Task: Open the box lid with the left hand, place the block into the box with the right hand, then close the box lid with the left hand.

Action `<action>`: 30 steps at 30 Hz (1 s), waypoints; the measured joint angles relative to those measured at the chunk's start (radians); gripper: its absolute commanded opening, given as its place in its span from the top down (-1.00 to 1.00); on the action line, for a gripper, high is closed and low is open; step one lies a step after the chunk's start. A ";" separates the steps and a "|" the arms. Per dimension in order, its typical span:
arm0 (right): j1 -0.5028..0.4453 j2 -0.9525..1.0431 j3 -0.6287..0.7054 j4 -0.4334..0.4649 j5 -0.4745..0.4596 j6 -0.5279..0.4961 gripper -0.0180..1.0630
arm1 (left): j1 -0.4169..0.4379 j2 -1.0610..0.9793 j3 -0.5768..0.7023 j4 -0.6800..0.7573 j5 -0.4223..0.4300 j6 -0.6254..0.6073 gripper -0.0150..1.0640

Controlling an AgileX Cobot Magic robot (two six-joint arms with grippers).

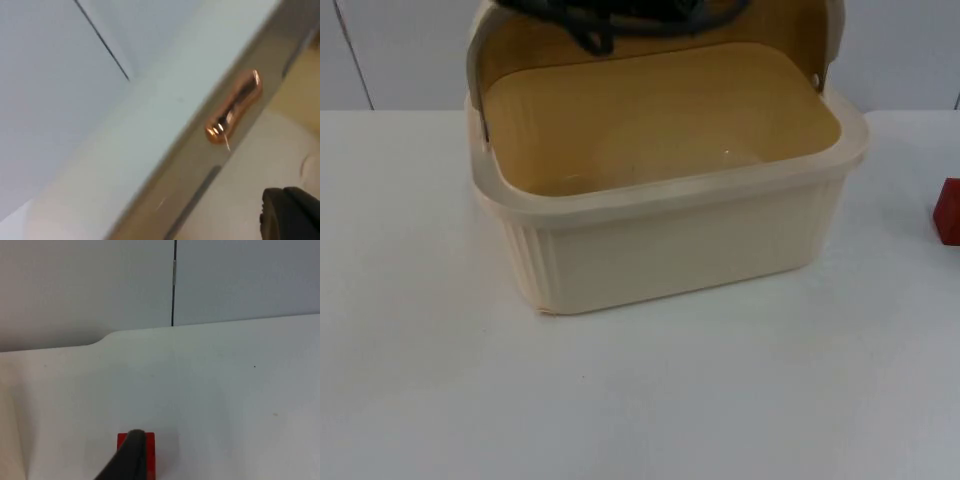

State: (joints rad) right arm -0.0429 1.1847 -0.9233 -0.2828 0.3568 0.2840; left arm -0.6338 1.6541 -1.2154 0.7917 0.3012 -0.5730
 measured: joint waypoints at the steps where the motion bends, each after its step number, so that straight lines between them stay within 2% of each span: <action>1: 0.000 0.000 0.000 0.000 0.000 0.000 -0.96 | 0.000 0.000 0.000 0.000 0.000 0.000 0.98; 6: 0.000 0.000 0.000 0.000 -0.006 0.000 -0.96 | 0.000 -0.116 0.000 -0.006 0.008 0.000 0.98; 9: 0.000 0.000 0.000 0.000 -0.006 0.000 -0.96 | 0.030 -0.210 0.000 0.073 0.049 0.000 0.98; 11: 0.000 0.000 0.000 0.000 -0.006 0.000 -0.96 | 0.095 -0.278 0.000 0.126 0.095 0.000 0.98; 12: 0.000 0.000 0.000 0.000 -0.006 0.000 -0.96 | 0.095 -0.278 0.000 0.126 0.095 0.000 0.98; 18: 0.000 0.000 0.000 0.000 -0.007 0.000 -0.96 | 0.335 -0.378 0.000 0.125 0.119 -0.021 0.98; 19: 0.000 0.000 0.000 0.000 -0.007 0.000 -0.96 | 0.335 -0.378 0.000 0.125 0.119 -0.021 0.98; 22: 0.000 0.000 0.000 0.000 -0.007 0.000 -0.96 | 0.431 -0.385 0.011 0.078 0.102 -0.026 0.98; 24: 0.000 0.000 0.000 0.000 -0.007 0.000 -0.96 | 0.482 -0.387 0.050 0.015 0.049 -0.026 0.98; 26: 0.000 0.000 0.000 0.000 -0.008 0.000 -0.96 | 0.503 -0.387 0.079 -0.027 0.021 -0.025 0.98; 28: 0.000 0.000 0.000 0.000 -0.008 0.000 -0.96 | 0.524 -0.387 0.131 -0.111 -0.021 0.012 0.98; 30: 0.000 0.000 0.000 0.000 -0.008 0.000 -0.96 | 0.528 -0.377 0.156 -0.233 -0.009 0.115 0.98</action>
State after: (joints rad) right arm -0.0429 1.1847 -0.9233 -0.2828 0.3486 0.2840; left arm -0.1055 1.2770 -1.0591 0.5592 0.2918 -0.4576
